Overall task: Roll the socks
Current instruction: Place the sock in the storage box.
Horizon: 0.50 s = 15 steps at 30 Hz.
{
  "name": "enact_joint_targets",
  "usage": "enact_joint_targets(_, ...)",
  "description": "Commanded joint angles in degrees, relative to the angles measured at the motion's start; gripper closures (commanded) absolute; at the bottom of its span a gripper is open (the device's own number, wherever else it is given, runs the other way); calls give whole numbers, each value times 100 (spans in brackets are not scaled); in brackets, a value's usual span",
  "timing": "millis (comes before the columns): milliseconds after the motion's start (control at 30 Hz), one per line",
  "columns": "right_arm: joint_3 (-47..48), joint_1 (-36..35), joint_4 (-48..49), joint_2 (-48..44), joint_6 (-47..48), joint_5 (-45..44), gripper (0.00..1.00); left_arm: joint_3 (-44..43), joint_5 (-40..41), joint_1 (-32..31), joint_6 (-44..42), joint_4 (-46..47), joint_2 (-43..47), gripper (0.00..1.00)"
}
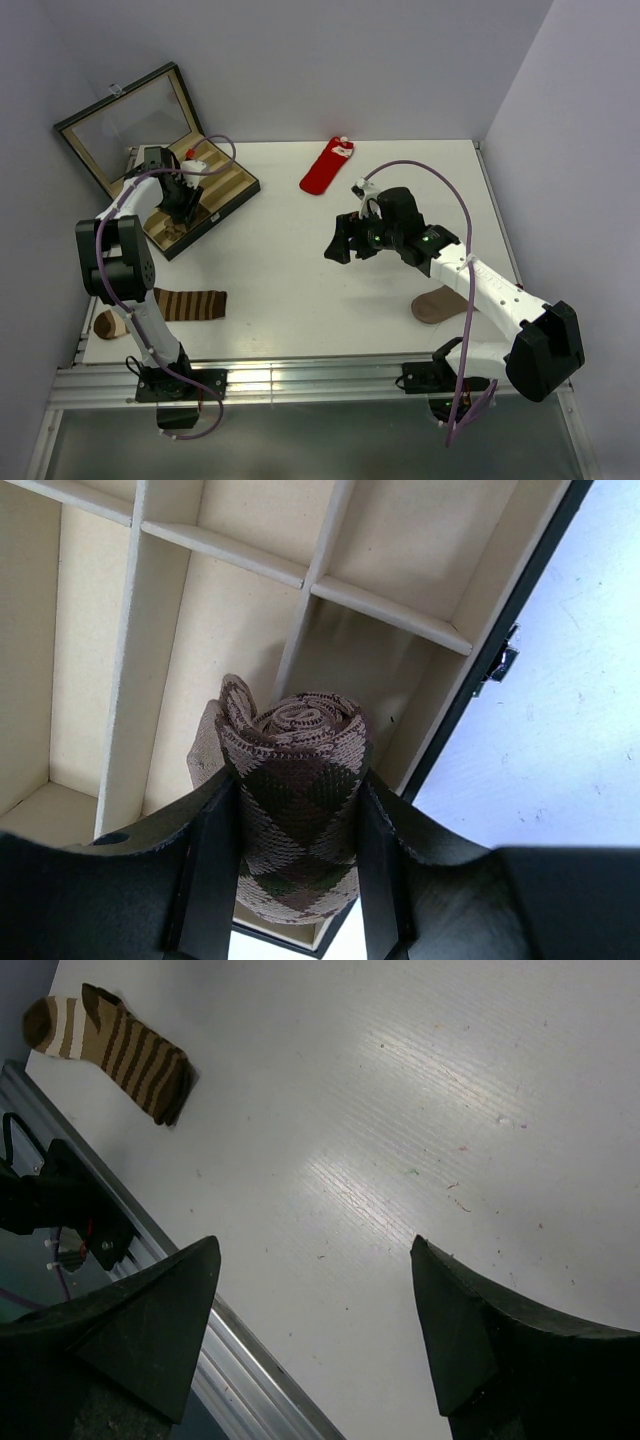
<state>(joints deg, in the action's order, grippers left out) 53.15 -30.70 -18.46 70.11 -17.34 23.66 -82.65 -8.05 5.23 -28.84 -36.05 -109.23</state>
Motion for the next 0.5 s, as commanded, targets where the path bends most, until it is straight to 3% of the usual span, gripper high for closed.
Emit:
enact_joint_targets(0,161,38,193,-50,-59,42,16,258,-337,-119,115,-253,-116,77)
enact_joint_targets(467,82,38,238,-50,-41,16,16,329,-750,-154,10,-315,-142,78)
